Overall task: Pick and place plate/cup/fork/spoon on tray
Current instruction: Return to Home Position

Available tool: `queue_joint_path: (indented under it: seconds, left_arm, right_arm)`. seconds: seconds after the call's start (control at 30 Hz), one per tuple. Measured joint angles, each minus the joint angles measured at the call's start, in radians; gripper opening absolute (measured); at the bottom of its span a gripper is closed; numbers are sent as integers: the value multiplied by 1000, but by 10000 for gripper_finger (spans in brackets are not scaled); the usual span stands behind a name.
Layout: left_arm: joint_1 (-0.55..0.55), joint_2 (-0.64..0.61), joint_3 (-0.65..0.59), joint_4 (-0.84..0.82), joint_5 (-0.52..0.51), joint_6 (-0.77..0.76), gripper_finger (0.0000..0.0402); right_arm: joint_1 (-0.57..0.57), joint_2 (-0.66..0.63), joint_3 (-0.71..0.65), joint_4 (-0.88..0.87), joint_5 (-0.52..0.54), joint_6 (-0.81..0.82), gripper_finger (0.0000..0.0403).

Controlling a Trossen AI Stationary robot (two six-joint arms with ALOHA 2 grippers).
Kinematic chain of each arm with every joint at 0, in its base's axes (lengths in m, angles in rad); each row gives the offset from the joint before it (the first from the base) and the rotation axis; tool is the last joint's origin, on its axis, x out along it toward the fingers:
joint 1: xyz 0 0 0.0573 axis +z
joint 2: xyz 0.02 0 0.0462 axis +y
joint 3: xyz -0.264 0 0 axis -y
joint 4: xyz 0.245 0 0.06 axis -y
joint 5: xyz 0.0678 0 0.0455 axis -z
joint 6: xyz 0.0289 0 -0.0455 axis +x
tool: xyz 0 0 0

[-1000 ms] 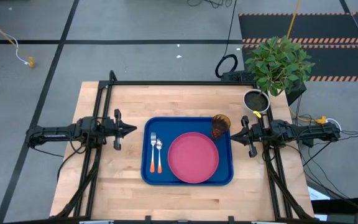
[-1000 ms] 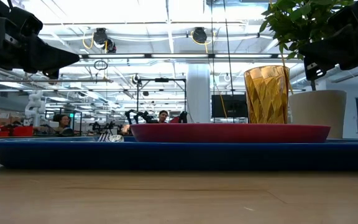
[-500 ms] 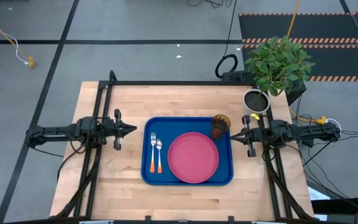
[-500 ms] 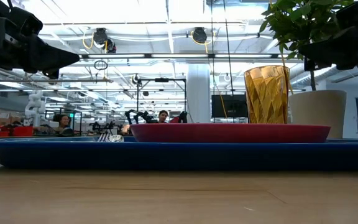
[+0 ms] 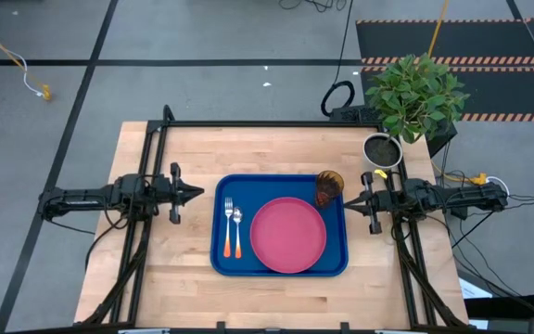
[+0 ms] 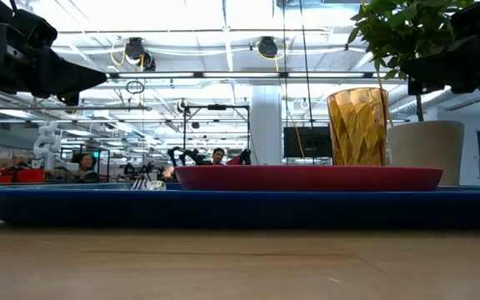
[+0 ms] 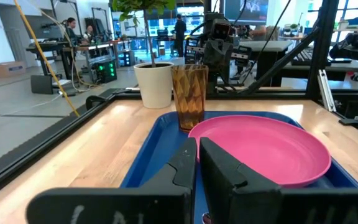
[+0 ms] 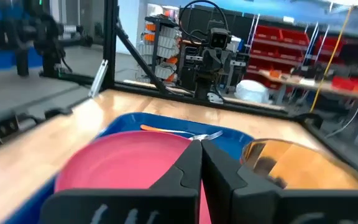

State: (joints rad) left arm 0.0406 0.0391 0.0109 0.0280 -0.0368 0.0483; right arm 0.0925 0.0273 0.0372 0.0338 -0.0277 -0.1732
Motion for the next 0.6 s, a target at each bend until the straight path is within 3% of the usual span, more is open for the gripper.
queue_joint_path:
  seconds: [0.2,0.6]
  left_arm:
    - [0,0,0,0,0,0,24]
    - [0,0,0,0,0,0,24]
  right_arm:
    - [0,0,0,0,0,137,0]
    - [0,0,0,0,0,135,0]
